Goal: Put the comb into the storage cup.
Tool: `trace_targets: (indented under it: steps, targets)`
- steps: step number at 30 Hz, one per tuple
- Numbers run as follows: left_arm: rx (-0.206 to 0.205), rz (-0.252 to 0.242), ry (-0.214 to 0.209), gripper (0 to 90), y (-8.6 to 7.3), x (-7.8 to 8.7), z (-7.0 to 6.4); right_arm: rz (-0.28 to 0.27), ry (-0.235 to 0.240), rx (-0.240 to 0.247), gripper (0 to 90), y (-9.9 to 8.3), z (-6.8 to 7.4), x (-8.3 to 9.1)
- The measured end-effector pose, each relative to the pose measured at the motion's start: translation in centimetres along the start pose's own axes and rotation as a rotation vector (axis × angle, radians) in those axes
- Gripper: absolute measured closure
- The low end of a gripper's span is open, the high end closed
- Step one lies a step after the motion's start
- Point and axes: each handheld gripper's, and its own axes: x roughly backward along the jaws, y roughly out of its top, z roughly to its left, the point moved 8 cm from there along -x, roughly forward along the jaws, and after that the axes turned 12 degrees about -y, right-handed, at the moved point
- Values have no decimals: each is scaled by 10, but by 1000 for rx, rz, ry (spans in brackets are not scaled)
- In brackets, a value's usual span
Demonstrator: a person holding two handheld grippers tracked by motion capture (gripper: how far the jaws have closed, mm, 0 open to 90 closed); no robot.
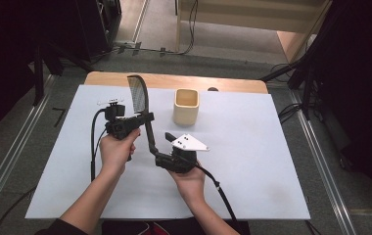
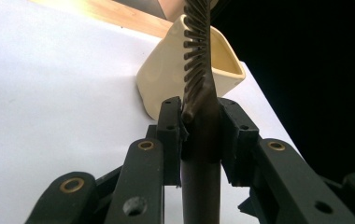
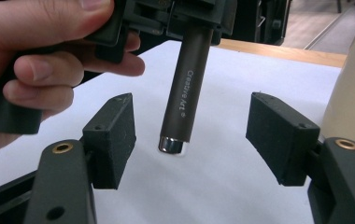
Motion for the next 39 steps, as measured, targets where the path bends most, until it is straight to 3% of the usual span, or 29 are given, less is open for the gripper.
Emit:
trace_targets:
  steps: [13, 18, 28, 39]
  targets:
    - [-46, 15, 8, 733, 1, 1, 1, 67, 78, 28, 268, -5, -6, 1]
    - [-57, 18, 3, 732, 1, 2, 2, 86, 87, 86, 268, -5, -12, 5]
    - [-100, 34, -11, 732, 0, 2, 0, 136, 155, 134, 266, -8, -20, 14]
    - [-116, 46, -17, 732, -1, 2, 0, 163, 203, 116, 266, -10, -39, 26]
